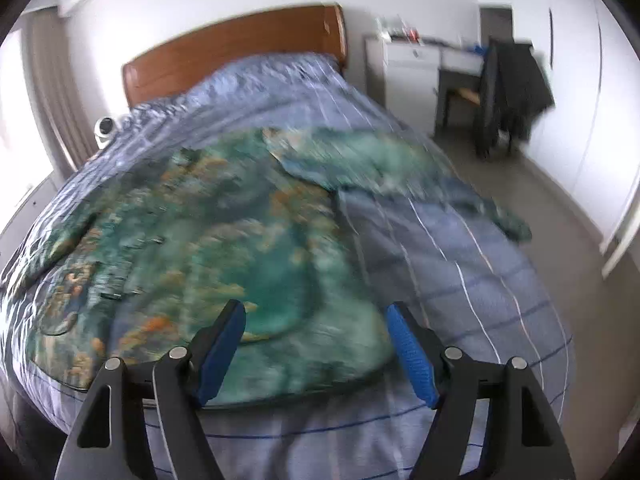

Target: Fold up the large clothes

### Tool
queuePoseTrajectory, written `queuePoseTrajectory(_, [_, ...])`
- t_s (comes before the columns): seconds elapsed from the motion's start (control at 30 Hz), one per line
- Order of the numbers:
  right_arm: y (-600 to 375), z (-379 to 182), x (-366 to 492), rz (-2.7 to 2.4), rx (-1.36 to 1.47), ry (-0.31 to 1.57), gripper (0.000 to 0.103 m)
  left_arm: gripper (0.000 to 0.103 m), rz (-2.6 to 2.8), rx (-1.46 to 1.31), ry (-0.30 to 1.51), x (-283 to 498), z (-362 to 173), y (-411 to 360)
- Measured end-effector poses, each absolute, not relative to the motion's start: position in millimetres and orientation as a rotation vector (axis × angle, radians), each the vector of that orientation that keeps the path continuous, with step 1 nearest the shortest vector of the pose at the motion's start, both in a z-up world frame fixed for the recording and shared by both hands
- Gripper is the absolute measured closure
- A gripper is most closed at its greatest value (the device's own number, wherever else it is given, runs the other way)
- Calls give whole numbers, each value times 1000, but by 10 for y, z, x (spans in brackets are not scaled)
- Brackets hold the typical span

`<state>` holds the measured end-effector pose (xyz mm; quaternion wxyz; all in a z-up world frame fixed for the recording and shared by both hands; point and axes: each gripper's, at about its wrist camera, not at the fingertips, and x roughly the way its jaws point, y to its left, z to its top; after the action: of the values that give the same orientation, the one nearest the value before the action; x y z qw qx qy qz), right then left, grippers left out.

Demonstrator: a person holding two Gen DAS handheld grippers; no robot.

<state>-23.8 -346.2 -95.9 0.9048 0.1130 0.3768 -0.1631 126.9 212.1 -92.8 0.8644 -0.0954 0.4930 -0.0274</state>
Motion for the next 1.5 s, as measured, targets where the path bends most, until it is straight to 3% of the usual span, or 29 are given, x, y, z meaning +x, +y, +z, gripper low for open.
queuePoseTrajectory(0.2, [-3860, -1283, -129, -258, 337, 896, 28, 16, -217, -175, 1133, 1366, -1373, 1343])
queuePoseTrajectory(0.4, [-4032, -1637, 60, -136, 437, 985, 28, 15, -221, -199, 1136, 1436, -1496, 1271])
queuePoseTrajectory(0.43, [-4032, -1672, 83, -113, 455, 988, 28, 20, -226, -208, 1138, 1417, -1501, 1278])
queuePoseTrajectory(0.5, [-4030, -1726, 130, -92, 478, 990, 28, 46, -263, -222, 1155, 1339, -1502, 1288])
queuePoseTrajectory(0.53, [-4011, -1731, 152, -82, 482, 990, 36, 75, -289, -225, 1165, 1301, -1492, 1292])
queuePoseTrajectory(0.57, [-3986, -1722, 168, -75, 476, 988, 47, 81, -306, -223, 1172, 1293, -1495, 1255])
queuePoseTrajectory(0.6, [-3947, -1693, 177, -76, 453, 986, 72, 83, -292, -198, 1161, 1277, -1478, 1222])
queuePoseTrajectory(0.63, [-3912, -1657, 174, -82, 429, 983, 83, 88, -293, -177, 1156, 1271, -1463, 1179])
queuePoseTrajectory(0.77, [-3821, -1497, 166, -94, 375, 967, 89, 91, -291, -105, 1116, 1202, -1366, 1096])
queuePoseTrajectory(1.23, [-3653, -1365, -200, -96, 355, 977, 91, 88, -284, -31, 1137, 950, -1344, 1288])
queuePoseTrajectory(1.3, [-3653, -1409, -165, -113, 340, 977, 90, 79, -252, -19, 1139, 1036, -1351, 1263])
queuePoseTrajectory(1.4, [-3729, -1438, -46, -154, 355, 975, 81, 52, -207, 7, 1119, 1052, -1279, 1234])
queuePoseTrajectory(1.47, [-3760, -1421, -8, -181, 352, 979, 64, 22, -170, 26, 1077, 1019, -1180, 1244])
queuePoseTrajectory(1.5, [-3780, -1396, -7, -193, 345, 973, 55, 19, -149, 31, 1043, 958, -1111, 1264])
